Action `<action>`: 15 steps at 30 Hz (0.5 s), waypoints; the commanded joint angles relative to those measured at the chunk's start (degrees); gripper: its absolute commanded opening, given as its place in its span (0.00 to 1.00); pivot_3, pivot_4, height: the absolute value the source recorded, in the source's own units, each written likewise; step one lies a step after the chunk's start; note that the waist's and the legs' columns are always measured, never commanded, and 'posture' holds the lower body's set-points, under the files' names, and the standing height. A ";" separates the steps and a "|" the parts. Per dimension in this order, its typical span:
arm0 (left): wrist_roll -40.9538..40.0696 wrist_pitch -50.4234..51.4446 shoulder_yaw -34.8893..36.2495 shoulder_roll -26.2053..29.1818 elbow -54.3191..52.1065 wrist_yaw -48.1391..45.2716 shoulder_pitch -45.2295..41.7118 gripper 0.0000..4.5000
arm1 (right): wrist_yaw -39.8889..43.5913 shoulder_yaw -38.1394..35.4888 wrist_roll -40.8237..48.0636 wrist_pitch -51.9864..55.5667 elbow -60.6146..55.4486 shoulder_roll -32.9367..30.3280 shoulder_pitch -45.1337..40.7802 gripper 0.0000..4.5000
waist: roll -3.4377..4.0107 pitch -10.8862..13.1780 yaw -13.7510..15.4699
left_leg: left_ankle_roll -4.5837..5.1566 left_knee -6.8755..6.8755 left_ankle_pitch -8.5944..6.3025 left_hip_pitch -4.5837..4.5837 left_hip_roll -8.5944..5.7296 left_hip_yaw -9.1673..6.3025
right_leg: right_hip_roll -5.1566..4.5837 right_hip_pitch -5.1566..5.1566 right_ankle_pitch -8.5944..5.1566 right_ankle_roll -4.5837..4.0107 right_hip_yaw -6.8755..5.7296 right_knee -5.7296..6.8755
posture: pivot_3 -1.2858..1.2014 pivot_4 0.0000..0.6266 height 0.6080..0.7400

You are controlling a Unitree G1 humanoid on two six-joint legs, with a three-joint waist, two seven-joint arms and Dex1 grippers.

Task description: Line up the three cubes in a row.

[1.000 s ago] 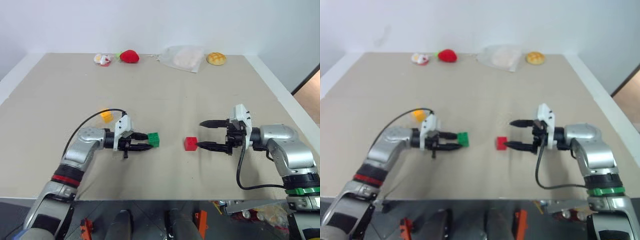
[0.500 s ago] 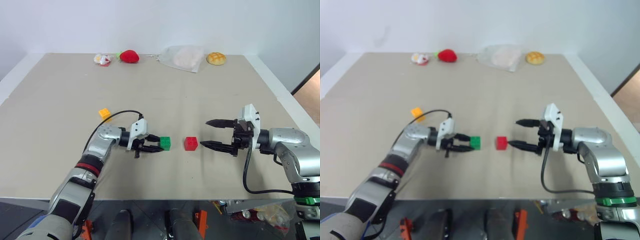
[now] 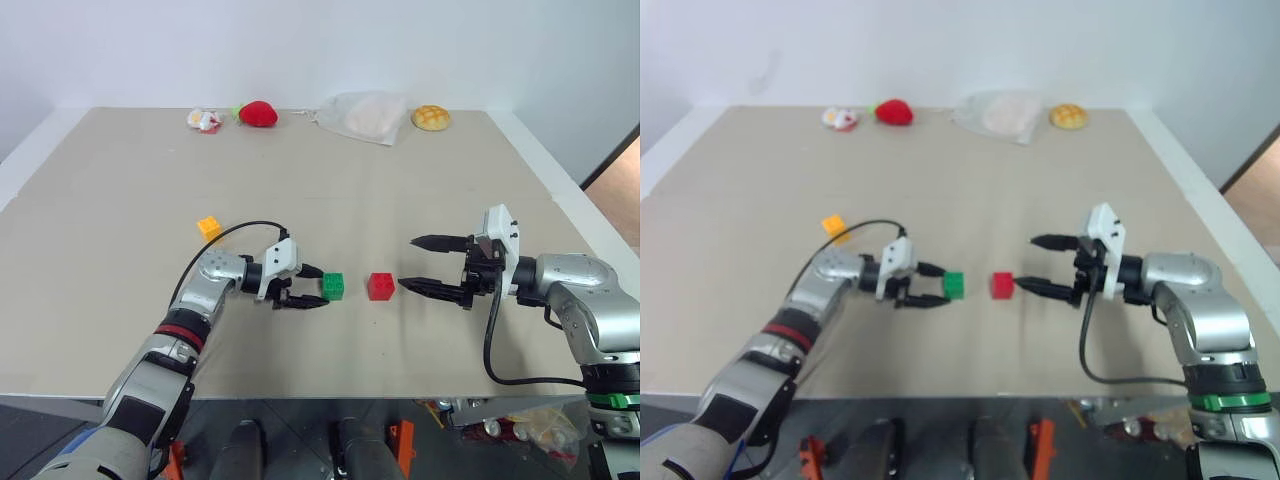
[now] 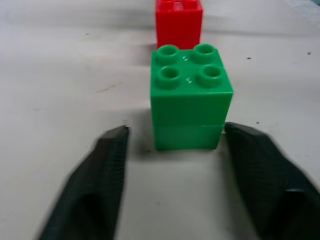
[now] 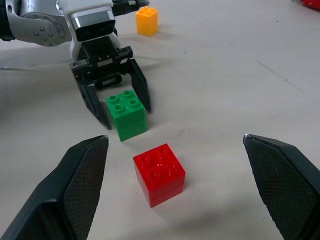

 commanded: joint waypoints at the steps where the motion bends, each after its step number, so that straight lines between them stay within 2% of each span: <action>1: 0.56 0.96 0.51 2.16 -1.19 -1.20 0.89 0.89 | 0.10 -0.62 0.66 -0.75 -0.47 0.10 -1.99 1.00 | 0.00 0.00 -0.04 | 0.00 -0.01 0.00 0.00 0.00 0.00 | 0.00 0.00 0.00 0.00 0.00 0.00 | 0.52 0.24 1.00; 5: 0.46 1.43 1.02 5.43 -3.53 -2.41 2.69 0.89 | 0.55 -0.25 0.53 -0.96 0.36 0.37 -3.18 1.00 | 0.00 0.00 -0.90 | 0.00 -0.09 0.00 0.02 0.03 -0.01 | 0.04 -0.01 -0.03 -0.04 0.00 0.00 | 0.52 0.24 1.00; 11: -3.10 7.64 4.23 13.83 -13.82 -4.20 8.95 0.89 | 1.48 0.48 0.20 -1.35 1.74 0.46 -5.18 1.00 | 0.01 0.00 -2.78 | 0.05 -0.23 -0.03 0.26 0.27 0.00 | 0.32 -0.03 -0.08 -0.27 0.09 0.16 | 0.52 0.24 1.00; 13: -5.43 12.17 7.06 16.62 -18.61 -2.65 11.86 0.89 | 1.57 0.48 0.13 -1.49 1.83 0.42 -5.50 1.00 | 0.01 0.00 -2.82 | 0.06 -0.24 -0.04 0.29 0.40 -0.01 | 0.43 -0.01 -0.09 -0.34 0.07 0.18 | 0.52 0.24 1.00; 15: -10.87 21.14 13.36 19.12 -26.92 1.99 16.38 0.89 | -0.42 0.74 -0.78 -2.43 1.98 1.69 -7.07 1.00 | 0.01 0.01 -3.04 | 0.06 -0.24 -0.04 0.30 0.46 0.00 | 0.47 -0.03 -0.10 -0.39 0.08 0.21 | 0.52 0.24 1.00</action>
